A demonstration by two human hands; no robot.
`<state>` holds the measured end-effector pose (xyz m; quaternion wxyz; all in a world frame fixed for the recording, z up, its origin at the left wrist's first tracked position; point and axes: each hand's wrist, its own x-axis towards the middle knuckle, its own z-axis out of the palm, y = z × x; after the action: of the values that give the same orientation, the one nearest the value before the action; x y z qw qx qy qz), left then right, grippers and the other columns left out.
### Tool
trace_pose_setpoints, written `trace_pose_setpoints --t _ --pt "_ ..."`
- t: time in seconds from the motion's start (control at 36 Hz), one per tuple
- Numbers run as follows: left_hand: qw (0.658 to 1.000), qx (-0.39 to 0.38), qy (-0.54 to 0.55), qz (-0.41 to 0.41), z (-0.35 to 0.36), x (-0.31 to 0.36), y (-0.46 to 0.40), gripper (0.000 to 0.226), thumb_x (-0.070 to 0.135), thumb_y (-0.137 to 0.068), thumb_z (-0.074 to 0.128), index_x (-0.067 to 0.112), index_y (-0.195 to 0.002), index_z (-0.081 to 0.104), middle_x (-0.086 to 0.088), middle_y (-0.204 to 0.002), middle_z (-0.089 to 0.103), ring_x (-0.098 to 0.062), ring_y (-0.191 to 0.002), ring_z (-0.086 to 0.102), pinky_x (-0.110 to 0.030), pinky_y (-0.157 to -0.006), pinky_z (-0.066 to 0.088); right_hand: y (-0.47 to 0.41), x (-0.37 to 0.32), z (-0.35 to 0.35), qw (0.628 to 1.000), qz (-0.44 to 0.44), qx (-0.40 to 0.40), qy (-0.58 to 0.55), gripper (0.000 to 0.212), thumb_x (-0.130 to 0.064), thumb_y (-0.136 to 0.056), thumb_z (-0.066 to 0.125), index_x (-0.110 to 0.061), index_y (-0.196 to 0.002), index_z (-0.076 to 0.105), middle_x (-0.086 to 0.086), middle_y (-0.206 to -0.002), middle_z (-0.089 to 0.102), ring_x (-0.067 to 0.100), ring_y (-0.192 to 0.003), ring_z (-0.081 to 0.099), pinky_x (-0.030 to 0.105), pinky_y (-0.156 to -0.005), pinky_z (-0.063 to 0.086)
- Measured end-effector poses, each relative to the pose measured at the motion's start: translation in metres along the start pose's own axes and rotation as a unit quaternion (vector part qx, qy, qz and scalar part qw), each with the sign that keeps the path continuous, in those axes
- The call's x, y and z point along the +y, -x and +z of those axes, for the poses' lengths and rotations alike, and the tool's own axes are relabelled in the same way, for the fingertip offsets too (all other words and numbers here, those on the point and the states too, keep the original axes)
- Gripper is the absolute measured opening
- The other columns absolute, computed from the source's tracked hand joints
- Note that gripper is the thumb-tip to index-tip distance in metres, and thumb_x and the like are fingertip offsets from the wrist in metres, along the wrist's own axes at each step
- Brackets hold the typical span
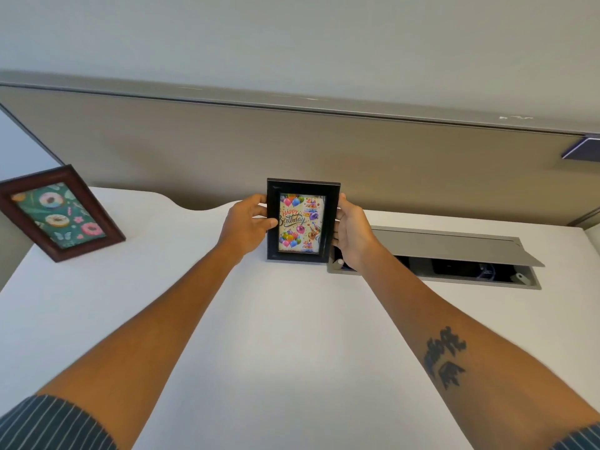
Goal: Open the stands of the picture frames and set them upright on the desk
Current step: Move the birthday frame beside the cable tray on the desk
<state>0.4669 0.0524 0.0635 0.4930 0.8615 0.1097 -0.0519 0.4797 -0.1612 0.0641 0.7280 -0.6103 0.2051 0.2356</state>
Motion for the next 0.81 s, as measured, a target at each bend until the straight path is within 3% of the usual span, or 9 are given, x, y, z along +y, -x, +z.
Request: trace_pose_setpoints --t 0.19,0.33,0.47,0.81 --pt "1.000 0.003 -0.007 -0.005 0.003 -0.001 -0.005 0.047 0.016 -0.099 0.072 0.010 -0.143 0.056 -0.015 -0.140 0.067 -0.033 -0.127 0.066 -0.054 -0.102 0.059 -0.011 -0.001 -0.003 1.000 -0.008 -0.015 0.011 0.063 -0.062 -0.113 0.036 -0.020 -0.154 0.059 0.009 -0.154 0.065 0.032 -0.144 0.058 0.056 -0.129 0.037" --pt "1.000 0.001 -0.008 -0.008 0.005 0.000 -0.005 0.046 0.015 -0.099 0.072 0.010 -0.142 0.057 -0.016 -0.139 0.068 -0.033 -0.127 0.066 -0.057 -0.102 0.058 -0.017 0.001 -0.006 1.000 0.017 -0.013 0.003 0.085 -0.077 -0.107 0.025 -0.017 -0.162 0.049 0.012 -0.163 0.057 0.033 -0.152 0.050 0.057 -0.133 0.028" --pt "1.000 -0.002 -0.013 -0.007 0.004 0.000 -0.004 0.047 0.015 -0.099 0.072 0.009 -0.143 0.056 -0.017 -0.139 0.068 -0.034 -0.127 0.067 -0.057 -0.102 0.058 -0.018 -0.001 -0.006 0.999 0.019 -0.030 0.022 0.101 -0.090 -0.097 0.026 -0.018 -0.164 0.047 0.013 -0.165 0.054 0.034 -0.154 0.048 0.056 -0.133 0.028" --pt "1.000 -0.009 -0.006 -0.009 0.003 -0.006 0.003 0.049 0.014 -0.100 0.070 0.011 -0.146 0.055 -0.016 -0.142 0.066 -0.034 -0.129 0.065 -0.059 -0.103 0.057 -0.013 0.000 -0.006 0.997 0.007 -0.040 0.066 0.101 -0.092 -0.092 0.036 -0.023 -0.166 0.044 0.012 -0.164 0.055 0.034 -0.153 0.049 0.057 -0.133 0.026"
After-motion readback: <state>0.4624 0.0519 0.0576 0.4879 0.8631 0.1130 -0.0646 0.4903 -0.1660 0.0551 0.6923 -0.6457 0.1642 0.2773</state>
